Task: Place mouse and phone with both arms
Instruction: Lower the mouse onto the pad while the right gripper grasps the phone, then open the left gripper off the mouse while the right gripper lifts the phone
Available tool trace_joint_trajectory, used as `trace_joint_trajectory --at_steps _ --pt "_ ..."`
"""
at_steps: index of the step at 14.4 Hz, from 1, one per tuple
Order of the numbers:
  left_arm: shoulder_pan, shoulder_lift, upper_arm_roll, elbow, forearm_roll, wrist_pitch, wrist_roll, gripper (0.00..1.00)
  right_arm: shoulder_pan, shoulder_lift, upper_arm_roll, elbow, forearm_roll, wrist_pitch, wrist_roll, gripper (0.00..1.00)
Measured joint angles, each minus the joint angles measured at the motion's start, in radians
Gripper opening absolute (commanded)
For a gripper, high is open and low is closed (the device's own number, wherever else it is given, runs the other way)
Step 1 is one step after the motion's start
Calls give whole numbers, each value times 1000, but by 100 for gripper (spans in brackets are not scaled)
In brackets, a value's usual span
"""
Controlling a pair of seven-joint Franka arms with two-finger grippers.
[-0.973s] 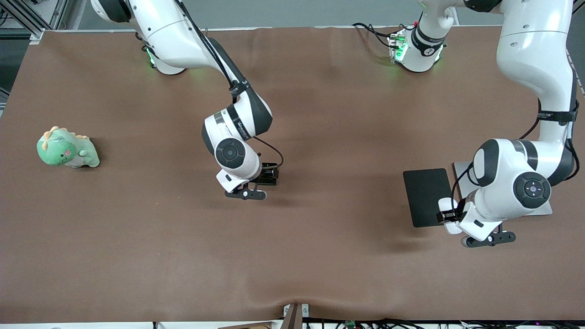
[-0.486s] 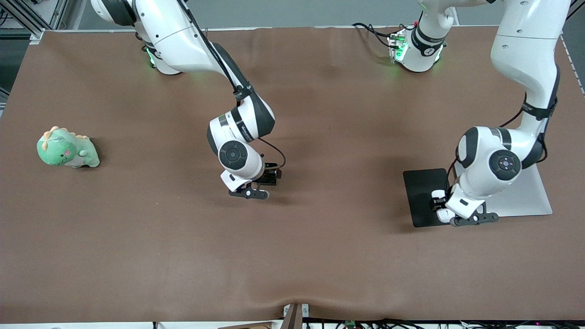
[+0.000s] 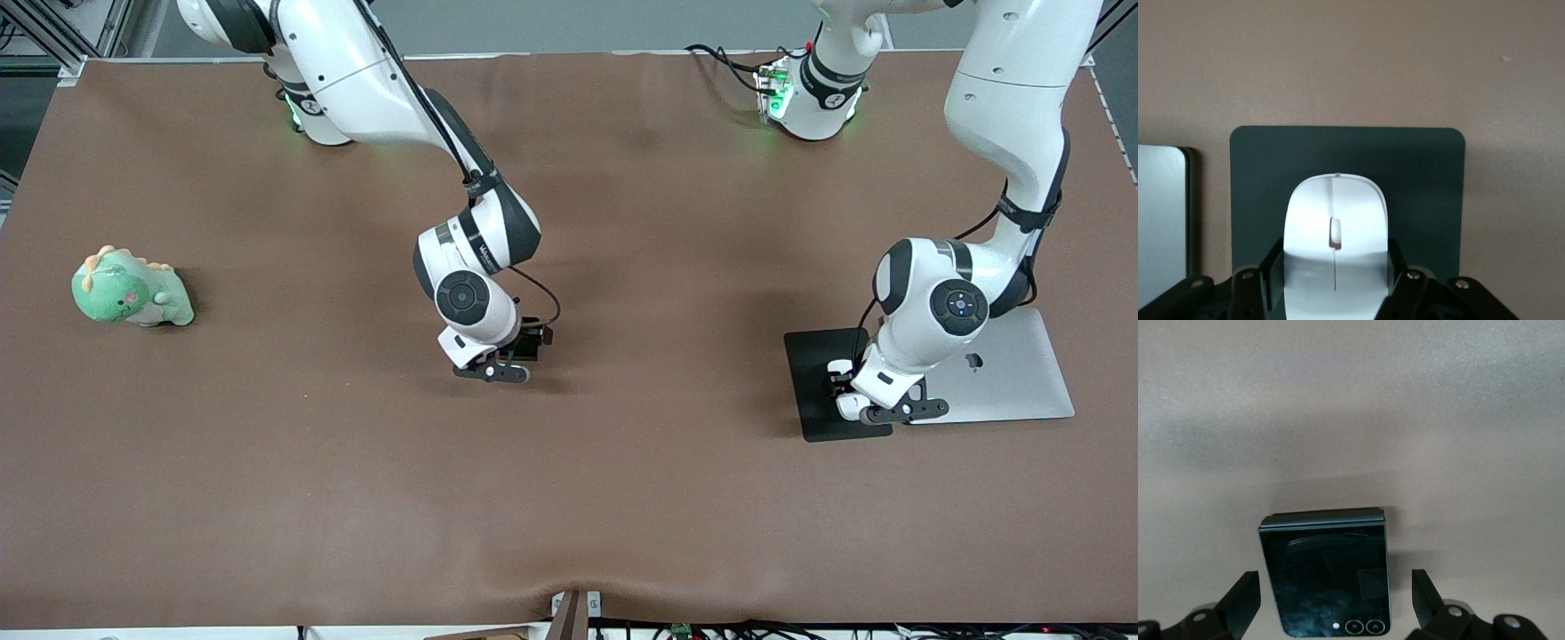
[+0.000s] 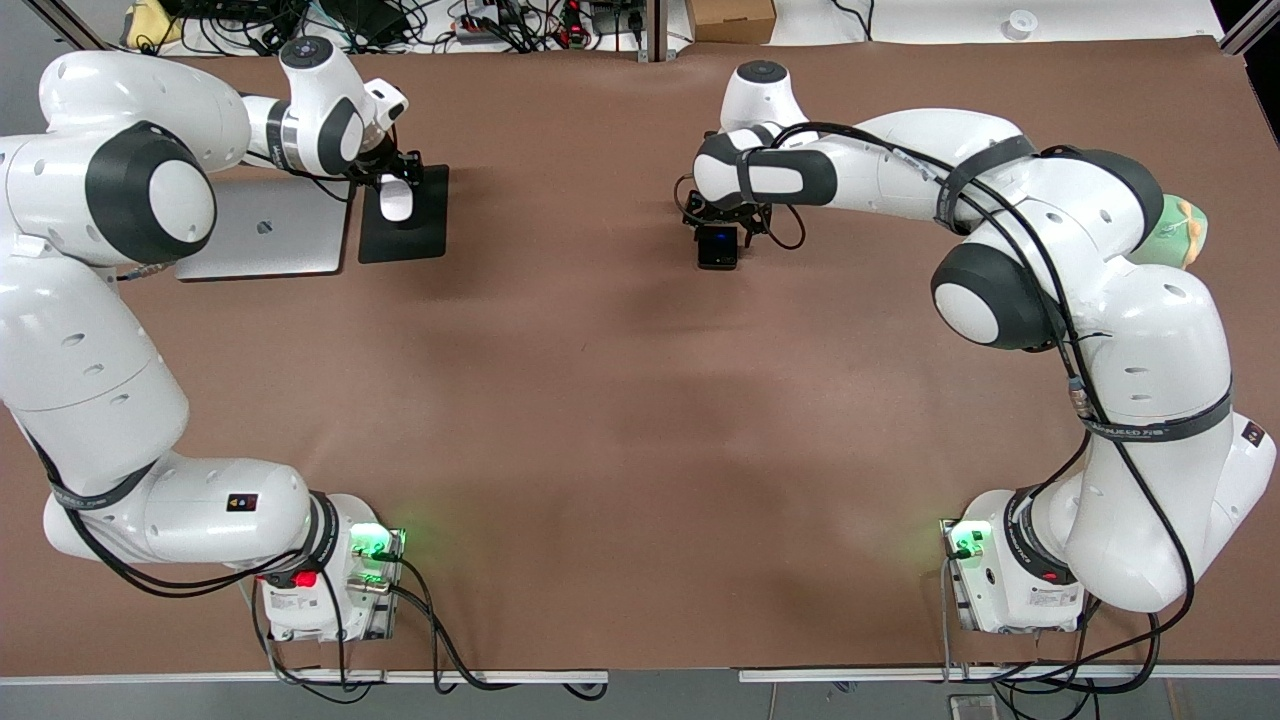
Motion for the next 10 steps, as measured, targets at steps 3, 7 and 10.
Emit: trace_joint_trajectory --at_steps 3,7,10 --pt "0 5 0 -6 2 1 0 39 11 11 0 -4 0 18 6 100" --pt "0 19 0 -7 3 15 2 39 23 15 0 -6 0 21 13 39" --pt "0 22 0 -7 3 20 17 39 23 14 -1 -5 0 21 12 0"
